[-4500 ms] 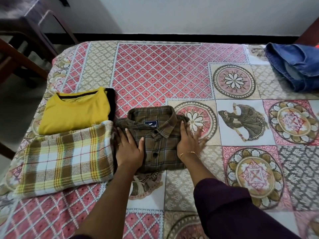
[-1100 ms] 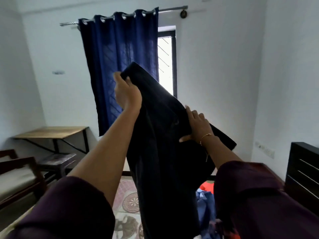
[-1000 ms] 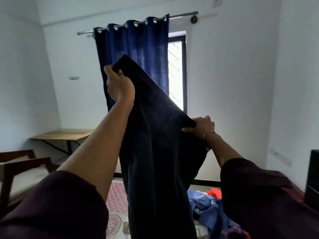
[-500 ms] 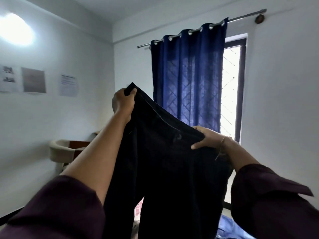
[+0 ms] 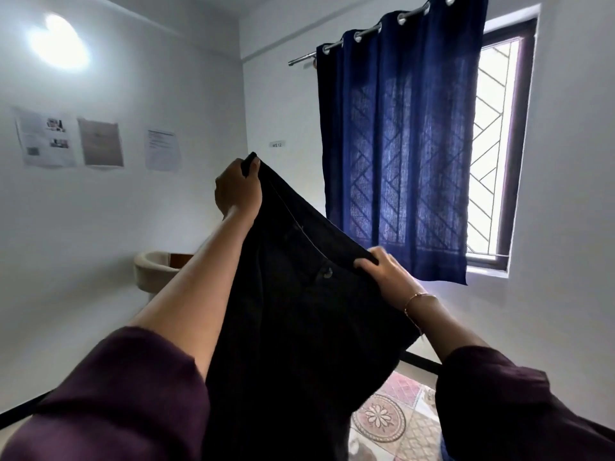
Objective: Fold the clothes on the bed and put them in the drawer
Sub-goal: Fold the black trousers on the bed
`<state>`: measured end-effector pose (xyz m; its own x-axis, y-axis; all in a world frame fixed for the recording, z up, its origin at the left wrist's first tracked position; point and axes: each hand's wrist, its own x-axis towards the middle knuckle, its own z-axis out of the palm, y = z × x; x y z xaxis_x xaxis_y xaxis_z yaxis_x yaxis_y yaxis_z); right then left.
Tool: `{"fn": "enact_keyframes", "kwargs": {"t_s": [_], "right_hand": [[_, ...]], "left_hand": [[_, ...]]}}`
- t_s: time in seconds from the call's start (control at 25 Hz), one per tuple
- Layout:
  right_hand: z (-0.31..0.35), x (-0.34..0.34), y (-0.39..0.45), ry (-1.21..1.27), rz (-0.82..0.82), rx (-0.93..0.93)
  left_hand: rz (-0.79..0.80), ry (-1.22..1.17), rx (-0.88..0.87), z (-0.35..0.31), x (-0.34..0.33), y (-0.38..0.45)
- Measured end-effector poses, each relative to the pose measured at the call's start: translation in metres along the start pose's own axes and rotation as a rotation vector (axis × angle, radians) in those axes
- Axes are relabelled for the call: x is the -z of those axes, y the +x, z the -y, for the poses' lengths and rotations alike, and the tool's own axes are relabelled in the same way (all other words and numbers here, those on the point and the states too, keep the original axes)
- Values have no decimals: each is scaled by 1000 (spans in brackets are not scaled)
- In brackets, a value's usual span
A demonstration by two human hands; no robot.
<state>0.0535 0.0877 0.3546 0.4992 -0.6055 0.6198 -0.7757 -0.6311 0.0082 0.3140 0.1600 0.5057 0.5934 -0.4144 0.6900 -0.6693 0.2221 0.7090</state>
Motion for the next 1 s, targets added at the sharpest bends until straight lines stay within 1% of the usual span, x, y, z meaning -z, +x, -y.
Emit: {"fn": "enact_keyframes", "kwargs": {"t_s": [0.04, 0.12, 0.16, 0.2, 0.28, 0.36, 0.4, 0.44, 0.48, 0.56, 0.64, 0.76, 0.8, 0.88, 0.92, 1.0], "right_hand": [[1, -8, 4, -17, 90, -64], [0, -19, 8, -12, 269, -315], [-4, -25, 8, 2, 325, -430], [-7, -32, 9, 21, 327, -510], [-15, -41, 12, 110, 251, -642], [-21, -44, 11, 265, 226, -766], [-25, -45, 10, 330, 261, -802], [-27, -44, 8, 323, 308, -808], [-29, -45, 5, 258, 355, -783], [-32, -49, -2, 32, 410, -719], [-36, -55, -9, -111, 382, -696], [-47, -59, -22, -62, 274, -779], [-51, -61, -27, -76, 286, -784], [-59, -65, -36, -208, 410, -722], [-62, -69, -42, -256, 466, -697], [-62, -82, -58, -271, 566, -670]], "left_hand": [[16, 8, -33, 4, -4, 6], [62, 30, -129, 13, -11, 14], [100, 58, -201, 20, -14, 16], [152, 109, -308, 29, -19, 18], [296, 237, -554, 47, -30, 22], [450, 281, -694, 63, -42, 25], [515, 268, -733, 68, -48, 26], [566, 247, -758, 72, -53, 27], [604, 227, -775, 73, -57, 27], [647, 206, -805, 73, -61, 27], [678, 208, -827, 71, -63, 26], [754, 279, -857, 69, -62, 21], [780, 306, -872, 68, -63, 20], [793, 350, -890, 67, -67, 20], [769, 359, -888, 68, -69, 20], [676, 370, -868, 69, -71, 20]]}}
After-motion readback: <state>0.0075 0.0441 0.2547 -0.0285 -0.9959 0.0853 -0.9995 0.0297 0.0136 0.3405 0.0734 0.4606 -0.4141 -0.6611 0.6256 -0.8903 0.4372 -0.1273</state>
